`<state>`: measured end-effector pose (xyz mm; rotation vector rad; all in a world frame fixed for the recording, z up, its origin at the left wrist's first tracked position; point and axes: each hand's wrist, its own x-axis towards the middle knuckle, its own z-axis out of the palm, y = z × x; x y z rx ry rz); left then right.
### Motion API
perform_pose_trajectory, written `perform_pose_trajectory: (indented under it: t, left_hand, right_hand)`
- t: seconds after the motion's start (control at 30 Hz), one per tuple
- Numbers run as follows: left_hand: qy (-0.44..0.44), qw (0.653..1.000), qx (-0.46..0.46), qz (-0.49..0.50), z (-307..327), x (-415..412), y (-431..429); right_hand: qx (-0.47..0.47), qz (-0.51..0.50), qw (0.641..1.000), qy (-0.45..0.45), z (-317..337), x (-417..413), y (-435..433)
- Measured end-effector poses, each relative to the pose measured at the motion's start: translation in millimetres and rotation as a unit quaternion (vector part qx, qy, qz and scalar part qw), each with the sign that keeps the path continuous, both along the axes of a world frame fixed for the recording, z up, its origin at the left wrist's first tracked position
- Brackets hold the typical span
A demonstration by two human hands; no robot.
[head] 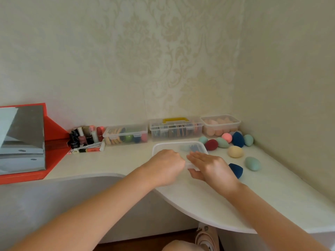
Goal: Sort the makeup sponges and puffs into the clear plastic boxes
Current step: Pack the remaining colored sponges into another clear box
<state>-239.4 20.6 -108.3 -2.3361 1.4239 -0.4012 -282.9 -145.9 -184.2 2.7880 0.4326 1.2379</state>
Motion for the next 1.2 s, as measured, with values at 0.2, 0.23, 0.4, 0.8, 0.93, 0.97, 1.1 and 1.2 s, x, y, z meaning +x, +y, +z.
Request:
perform_pose_trajectory:
  t: [0.2,0.23,0.4,0.8,0.93,0.97,1.1,1.2]
  left_hand:
    - [-0.014,0.999,-0.036,0.018,-13.5,14.4,9.5]
    - [-0.014,0.998,-0.052,0.016,-14.7,17.3,12.0]
    - [0.038,0.984,-0.176,-0.007,-8.0,27.4,22.8]
    - [0.26,0.644,-0.701,0.161,21.7,129.6,-3.6]
    - [0.311,0.576,-0.708,0.264,-13.3,143.7,-8.1]
    - [0.317,0.569,-0.71,0.267,-26.2,143.0,-9.7]
    - [0.373,0.508,-0.744,0.221,-55.2,130.7,-9.8]
    - [0.429,0.467,-0.757,0.161,-62.7,115.3,-6.9]
  right_hand:
    - [0.125,0.017,0.992,0.025,-7.8,-8.9,0.9]
    - [0.157,0.013,0.987,0.03,-7.9,-9.5,1.9]
    - [0.407,-0.05,0.908,0.081,2.0,-12.7,1.0]
    - [0.343,-0.067,0.922,0.164,-1.9,-11.9,-4.0]
    - [0.343,-0.07,0.921,0.17,-0.7,-11.5,-5.0]
    - [0.339,-0.075,0.922,0.17,-1.5,-11.1,-5.3]
    - [0.313,-0.102,0.93,0.162,-2.2,-9.7,-5.6]
    - [0.297,-0.125,0.935,0.149,0.5,-10.5,-6.0]
